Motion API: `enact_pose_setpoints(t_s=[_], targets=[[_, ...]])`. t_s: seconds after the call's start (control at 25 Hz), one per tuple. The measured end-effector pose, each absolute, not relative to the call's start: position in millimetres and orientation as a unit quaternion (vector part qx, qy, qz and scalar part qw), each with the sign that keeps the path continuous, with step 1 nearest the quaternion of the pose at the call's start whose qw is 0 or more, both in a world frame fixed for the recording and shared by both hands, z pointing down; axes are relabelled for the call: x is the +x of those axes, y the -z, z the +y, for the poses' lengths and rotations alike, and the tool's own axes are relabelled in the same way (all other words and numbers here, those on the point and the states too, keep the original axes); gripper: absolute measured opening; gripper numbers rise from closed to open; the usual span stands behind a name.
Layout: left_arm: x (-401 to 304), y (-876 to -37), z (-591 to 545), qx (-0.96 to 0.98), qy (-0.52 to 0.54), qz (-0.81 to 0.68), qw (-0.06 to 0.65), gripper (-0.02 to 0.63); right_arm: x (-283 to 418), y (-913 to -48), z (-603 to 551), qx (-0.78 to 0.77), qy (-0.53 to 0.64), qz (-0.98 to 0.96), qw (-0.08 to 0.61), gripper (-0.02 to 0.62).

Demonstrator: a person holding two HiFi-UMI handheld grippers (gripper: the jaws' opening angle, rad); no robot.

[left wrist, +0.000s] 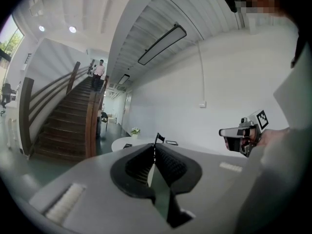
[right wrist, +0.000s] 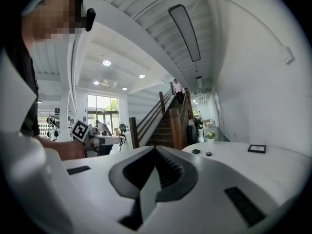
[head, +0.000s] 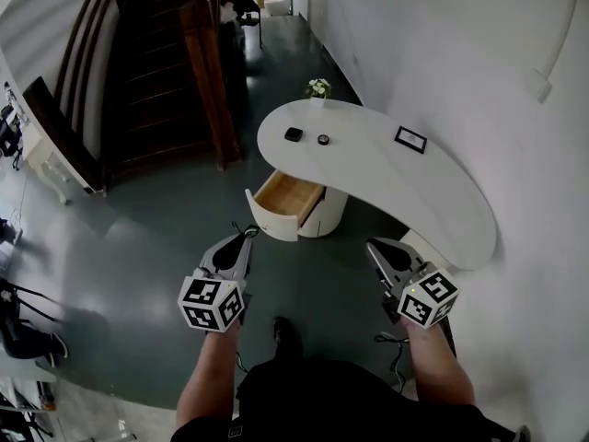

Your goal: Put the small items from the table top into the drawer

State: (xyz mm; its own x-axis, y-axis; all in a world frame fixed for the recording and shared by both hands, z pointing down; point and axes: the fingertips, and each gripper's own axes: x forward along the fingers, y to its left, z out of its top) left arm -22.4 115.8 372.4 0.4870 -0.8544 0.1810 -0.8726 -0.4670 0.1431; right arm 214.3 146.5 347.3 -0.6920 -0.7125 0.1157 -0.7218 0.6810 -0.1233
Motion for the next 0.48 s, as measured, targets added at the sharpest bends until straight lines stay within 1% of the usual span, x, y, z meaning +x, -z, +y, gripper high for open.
enact_pose_setpoints(t_s=[0.48], targets=[[-58, -388, 19, 0.860, -0.043, -0.492, 0.130, 0.025, 163, -356, 53, 0.382, -0.099, -0.918, 0.036, 0.012]])
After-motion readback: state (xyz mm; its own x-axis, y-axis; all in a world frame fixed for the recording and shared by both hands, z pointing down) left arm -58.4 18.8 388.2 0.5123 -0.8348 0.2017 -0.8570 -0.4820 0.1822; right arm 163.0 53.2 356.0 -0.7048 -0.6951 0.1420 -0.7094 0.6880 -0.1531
